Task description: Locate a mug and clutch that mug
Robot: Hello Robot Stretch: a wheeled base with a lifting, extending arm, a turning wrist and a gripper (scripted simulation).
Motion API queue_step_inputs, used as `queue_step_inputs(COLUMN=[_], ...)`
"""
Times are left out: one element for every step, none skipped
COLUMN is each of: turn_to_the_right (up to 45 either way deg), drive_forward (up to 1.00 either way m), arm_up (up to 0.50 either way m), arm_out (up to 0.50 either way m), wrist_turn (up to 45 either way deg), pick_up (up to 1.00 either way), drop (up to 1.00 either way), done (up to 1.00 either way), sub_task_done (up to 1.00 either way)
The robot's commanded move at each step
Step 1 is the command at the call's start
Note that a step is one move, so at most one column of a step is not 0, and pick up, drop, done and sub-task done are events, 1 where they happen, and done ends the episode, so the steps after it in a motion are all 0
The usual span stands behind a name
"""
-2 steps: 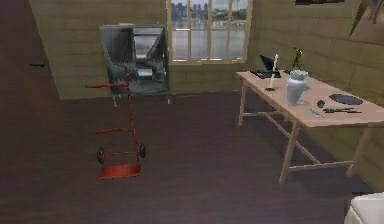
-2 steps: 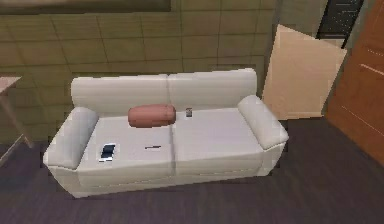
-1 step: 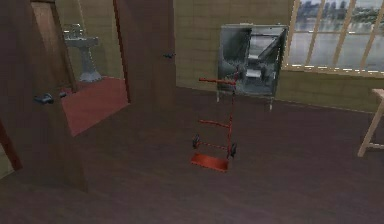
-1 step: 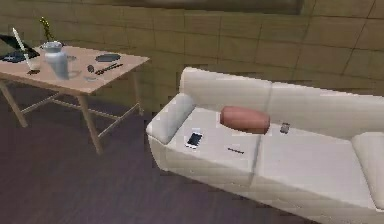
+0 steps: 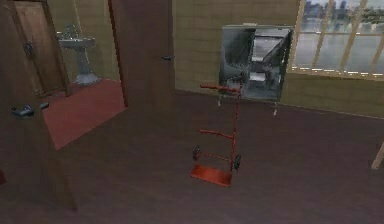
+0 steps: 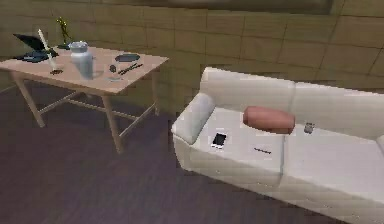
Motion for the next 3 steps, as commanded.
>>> queue_step_inputs(turn_to_the_right=[45.0, 45.0, 0.0], drive_forward=[0.00, 0.00, 0.10], arm_up=[0.00, 0.00, 0.00], arm_out=[0.00, 0.00, 0.00], wrist_turn=[0.0, 0.0, 0.0], pick_up=[0.00, 0.00, 0.00], drop=[0.00, 0.00, 0.00], done=[0.00, 0.00, 0.00], sub_task_done=[0.00, 0.00, 0.00])
